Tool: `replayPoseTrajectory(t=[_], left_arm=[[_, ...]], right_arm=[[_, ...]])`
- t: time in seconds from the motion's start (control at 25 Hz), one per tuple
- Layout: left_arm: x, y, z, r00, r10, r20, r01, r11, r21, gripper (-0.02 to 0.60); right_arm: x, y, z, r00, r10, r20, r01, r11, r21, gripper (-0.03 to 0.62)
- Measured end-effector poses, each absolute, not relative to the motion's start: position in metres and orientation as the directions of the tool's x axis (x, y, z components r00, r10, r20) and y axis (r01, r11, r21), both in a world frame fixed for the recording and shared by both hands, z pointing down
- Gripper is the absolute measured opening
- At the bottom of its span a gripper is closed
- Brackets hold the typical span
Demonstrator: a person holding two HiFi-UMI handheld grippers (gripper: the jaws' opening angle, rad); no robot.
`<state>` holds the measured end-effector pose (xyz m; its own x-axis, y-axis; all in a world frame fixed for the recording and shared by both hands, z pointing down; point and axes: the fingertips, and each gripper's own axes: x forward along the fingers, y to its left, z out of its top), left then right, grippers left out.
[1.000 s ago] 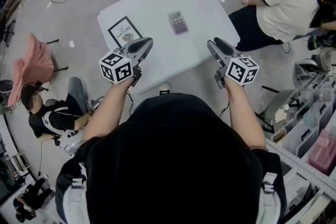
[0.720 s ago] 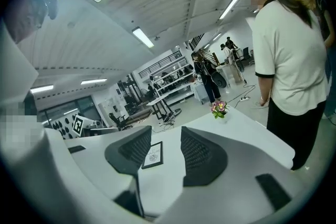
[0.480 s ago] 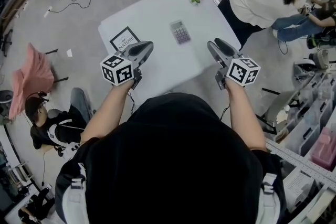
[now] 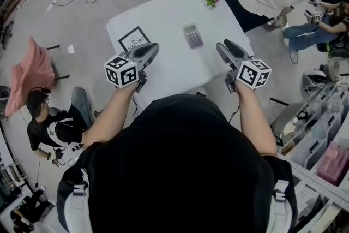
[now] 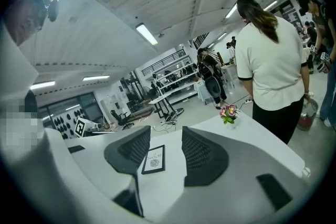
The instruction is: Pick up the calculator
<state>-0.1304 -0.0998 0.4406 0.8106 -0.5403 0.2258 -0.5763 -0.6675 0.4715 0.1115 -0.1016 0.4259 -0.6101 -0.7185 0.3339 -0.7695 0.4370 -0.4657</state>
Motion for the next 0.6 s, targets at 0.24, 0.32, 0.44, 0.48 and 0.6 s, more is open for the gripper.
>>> replayPoseTrajectory(t=[0.24, 0.32, 0.44, 0.48, 0.6], left_arm=[[-0.156, -0.107, 0.442, 0.769, -0.592, 0.241, -0.627, -0.623, 0.468, 0.017], [-0.165, -0.112, 0.442, 0.752, -0.613, 0.243, -0.644, -0.603, 0.47, 0.017], [-0.172, -0.115, 0.443, 0.735, -0.631, 0.249, -0.661, -0.584, 0.471, 0.017], [-0.172, -0.115, 0.443, 0.728, -0.637, 0.253, -0.668, -0.576, 0.471, 0.017], [-0.172, -0.118, 0.444, 0.708, -0.654, 0.267, -0.687, -0.552, 0.472, 0.017]], right_arm=[[0.095, -0.123, 0.424, -0.656, -0.678, 0.333, -0.739, 0.485, -0.469, 0.201], [0.085, -0.133, 0.423, -0.672, -0.662, 0.331, -0.727, 0.503, -0.468, 0.201], [0.078, -0.145, 0.423, -0.691, -0.646, 0.326, -0.711, 0.522, -0.471, 0.202], [0.077, -0.148, 0.424, -0.698, -0.638, 0.325, -0.704, 0.529, -0.474, 0.202], [0.075, -0.163, 0.426, -0.718, -0.616, 0.323, -0.686, 0.547, -0.481, 0.202]])
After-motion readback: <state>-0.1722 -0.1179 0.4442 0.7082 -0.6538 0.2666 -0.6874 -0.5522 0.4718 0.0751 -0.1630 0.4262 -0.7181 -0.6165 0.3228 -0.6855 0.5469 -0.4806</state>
